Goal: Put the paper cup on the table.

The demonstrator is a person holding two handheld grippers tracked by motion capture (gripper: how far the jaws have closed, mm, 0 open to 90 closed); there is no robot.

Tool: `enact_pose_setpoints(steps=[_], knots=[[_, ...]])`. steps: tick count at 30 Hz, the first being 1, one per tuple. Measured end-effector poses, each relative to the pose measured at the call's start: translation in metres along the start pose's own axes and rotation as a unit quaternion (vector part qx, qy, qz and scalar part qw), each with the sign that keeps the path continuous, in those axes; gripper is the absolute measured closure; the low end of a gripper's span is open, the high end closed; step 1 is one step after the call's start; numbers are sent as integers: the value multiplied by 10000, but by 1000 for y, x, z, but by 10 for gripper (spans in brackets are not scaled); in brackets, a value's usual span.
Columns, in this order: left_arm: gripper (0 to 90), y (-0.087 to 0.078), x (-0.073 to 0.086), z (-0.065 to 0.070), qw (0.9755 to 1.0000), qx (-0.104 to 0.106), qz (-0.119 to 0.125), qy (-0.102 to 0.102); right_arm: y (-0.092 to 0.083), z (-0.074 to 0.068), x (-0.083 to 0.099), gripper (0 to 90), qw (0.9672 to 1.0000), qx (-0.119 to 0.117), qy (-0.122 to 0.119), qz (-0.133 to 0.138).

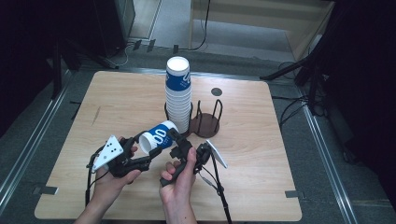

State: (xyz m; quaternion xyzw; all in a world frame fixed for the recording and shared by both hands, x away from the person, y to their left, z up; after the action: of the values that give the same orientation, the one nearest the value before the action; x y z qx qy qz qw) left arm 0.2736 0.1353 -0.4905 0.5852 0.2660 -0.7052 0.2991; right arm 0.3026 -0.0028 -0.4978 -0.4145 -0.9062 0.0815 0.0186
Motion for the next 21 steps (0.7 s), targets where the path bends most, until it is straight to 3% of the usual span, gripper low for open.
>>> enact_pose_setpoints(steps=[21], knots=[[277,3,3,5,9999,85,-19,107,14,1,6,0,9975,-349,488,-376]])
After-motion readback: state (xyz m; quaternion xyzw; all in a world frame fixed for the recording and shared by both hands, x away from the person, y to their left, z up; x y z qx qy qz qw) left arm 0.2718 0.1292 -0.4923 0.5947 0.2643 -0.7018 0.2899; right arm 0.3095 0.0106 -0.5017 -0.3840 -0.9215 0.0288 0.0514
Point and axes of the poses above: each handheld gripper's, and its own axes: y roughly forward along the jaws, x roughly out of its underside, z roughly to its right, the point moved 6 cm from there along y, roughly forward along the jaws, and after that the axes turned 2 degrees about z, right-handed, at the moved point
